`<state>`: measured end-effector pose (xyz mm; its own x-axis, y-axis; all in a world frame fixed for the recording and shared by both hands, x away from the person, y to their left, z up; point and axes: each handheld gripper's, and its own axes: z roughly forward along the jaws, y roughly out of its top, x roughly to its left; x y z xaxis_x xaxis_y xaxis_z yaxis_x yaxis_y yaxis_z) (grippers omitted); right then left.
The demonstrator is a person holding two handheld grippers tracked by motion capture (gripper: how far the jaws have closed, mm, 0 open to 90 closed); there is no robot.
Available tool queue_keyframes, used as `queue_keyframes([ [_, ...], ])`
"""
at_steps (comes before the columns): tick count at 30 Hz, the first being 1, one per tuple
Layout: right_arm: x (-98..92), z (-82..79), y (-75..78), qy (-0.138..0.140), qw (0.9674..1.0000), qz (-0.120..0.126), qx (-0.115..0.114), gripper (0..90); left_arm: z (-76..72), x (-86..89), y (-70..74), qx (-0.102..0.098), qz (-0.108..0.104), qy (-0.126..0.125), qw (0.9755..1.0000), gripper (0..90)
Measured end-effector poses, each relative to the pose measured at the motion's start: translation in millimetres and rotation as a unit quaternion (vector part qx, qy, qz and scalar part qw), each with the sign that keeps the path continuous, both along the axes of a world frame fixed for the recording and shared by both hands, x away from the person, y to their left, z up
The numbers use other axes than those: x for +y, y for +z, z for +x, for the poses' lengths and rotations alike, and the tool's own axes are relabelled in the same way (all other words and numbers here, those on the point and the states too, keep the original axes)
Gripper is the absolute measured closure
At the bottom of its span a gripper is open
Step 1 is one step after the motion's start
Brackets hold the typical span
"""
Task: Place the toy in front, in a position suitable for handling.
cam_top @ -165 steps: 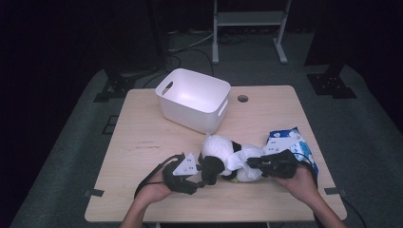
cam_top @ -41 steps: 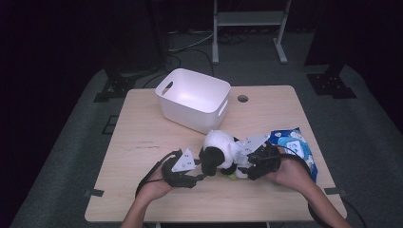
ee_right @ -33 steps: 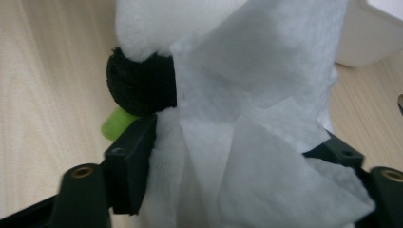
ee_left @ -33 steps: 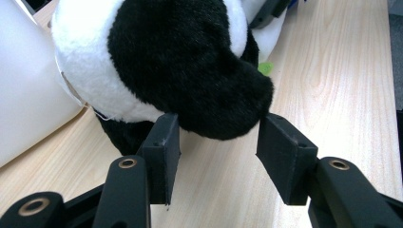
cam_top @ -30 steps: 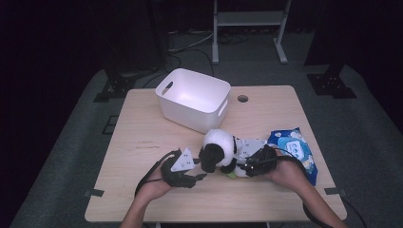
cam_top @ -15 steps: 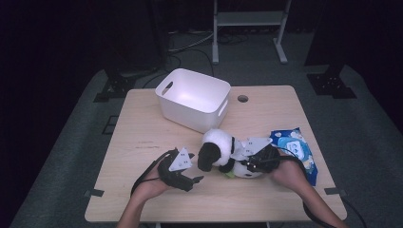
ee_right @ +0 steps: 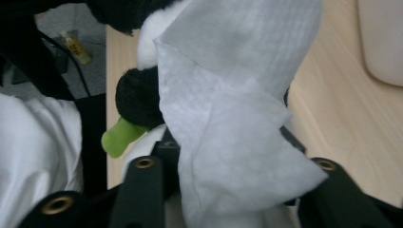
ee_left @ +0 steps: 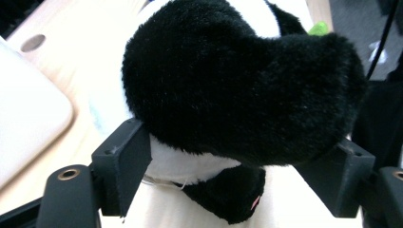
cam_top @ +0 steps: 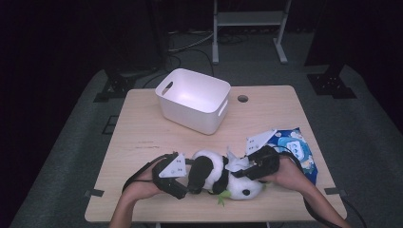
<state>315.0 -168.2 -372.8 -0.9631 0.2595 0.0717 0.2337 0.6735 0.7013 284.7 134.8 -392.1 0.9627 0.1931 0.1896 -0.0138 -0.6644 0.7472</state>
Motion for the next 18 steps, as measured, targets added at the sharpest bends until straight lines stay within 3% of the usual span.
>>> queue_keyframes([
  [2, 2.3, 1.5, 4.3, -0.007, 0.9999, -0.004, -0.006, 46.6, 1.7, -0.8, -2.0, 0.005, -0.002, 0.009, 0.9999, 23.6],
  [3, 3.3, 2.2, 7.2, -0.009, 0.9997, -0.007, -0.021, 44.2, 5.1, -3.0, -3.5, 0.011, -0.013, 0.032, 0.9993, 23.7],
  [6, 4.1, -0.7, 17.2, -0.023, 0.9981, 0.007, -0.056, 48.1, 8.5, -5.8, -3.9, 0.02, -0.032, 0.059, 0.9976, 25.4],
  [7, 4.1, -0.7, 17.2, -0.023, 0.9981, 0.007, -0.056, 48.1, 8.5, -5.8, -3.9, 0.02, -0.032, 0.059, 0.9976, 25.5],
  [12, 7.0, -6.4, 20.1, -0.047, 0.9934, 0.008, -0.104, 79.8, 11.0, -10.0, -5.0, 0.019, -0.046, 0.089, 0.9948, 30.6],
  [15, 13.7, -11.1, 20.2, -0.036, 0.9937, 0.014, -0.106, 83.2, 11.4, -11.4, -5.5, 0.019, -0.052, 0.095, 0.9939, 34.7],
  [18, 23.2, -21.7, 19.7, -0.002, 0.9933, -0.003, -0.115, 83.2, 11.4, -12.5, -5.0, 0.016, -0.049, 0.1, 0.9937, 34.8],
])
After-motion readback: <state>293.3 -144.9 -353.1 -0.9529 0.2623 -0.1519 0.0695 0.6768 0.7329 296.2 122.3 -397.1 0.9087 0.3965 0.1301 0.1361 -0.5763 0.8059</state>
